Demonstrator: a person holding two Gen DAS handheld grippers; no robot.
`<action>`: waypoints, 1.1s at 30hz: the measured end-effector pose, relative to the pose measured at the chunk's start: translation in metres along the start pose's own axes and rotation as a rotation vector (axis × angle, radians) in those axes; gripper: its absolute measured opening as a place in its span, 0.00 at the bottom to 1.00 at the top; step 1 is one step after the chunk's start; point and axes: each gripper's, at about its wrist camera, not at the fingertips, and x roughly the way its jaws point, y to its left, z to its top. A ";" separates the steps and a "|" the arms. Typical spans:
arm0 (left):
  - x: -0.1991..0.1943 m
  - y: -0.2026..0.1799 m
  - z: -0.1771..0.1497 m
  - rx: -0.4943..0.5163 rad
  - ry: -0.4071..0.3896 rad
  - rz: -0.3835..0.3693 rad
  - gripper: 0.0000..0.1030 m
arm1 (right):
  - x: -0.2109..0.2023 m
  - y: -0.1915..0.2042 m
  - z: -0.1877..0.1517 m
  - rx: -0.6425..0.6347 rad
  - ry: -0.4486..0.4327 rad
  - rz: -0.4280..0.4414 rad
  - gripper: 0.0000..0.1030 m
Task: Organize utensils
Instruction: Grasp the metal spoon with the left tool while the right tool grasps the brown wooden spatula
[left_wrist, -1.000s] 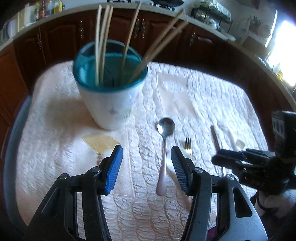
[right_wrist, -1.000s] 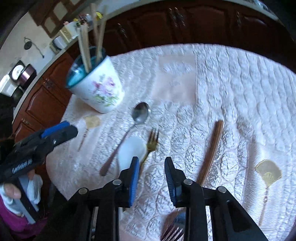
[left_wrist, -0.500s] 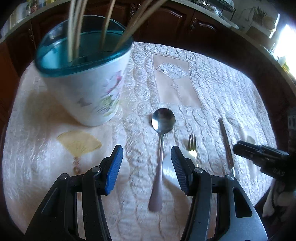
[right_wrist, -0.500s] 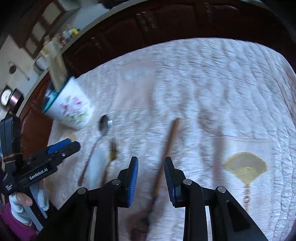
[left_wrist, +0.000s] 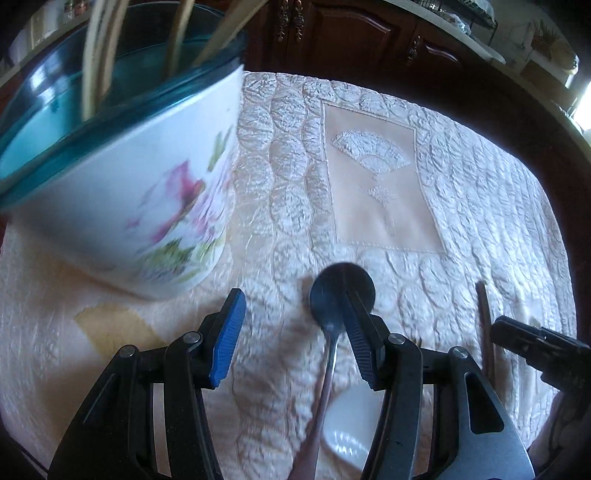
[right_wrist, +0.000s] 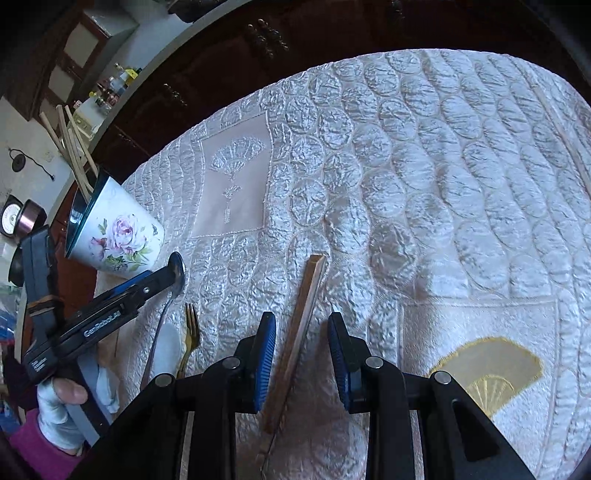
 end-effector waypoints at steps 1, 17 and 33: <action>0.001 0.000 0.001 0.002 0.001 -0.001 0.52 | 0.001 0.000 0.001 -0.002 0.004 0.005 0.27; 0.016 -0.018 0.014 0.061 0.025 -0.126 0.14 | 0.011 -0.012 0.017 -0.003 0.022 0.090 0.29; -0.023 0.004 -0.002 0.035 0.011 -0.165 0.01 | -0.010 0.014 0.025 -0.064 -0.015 0.072 0.11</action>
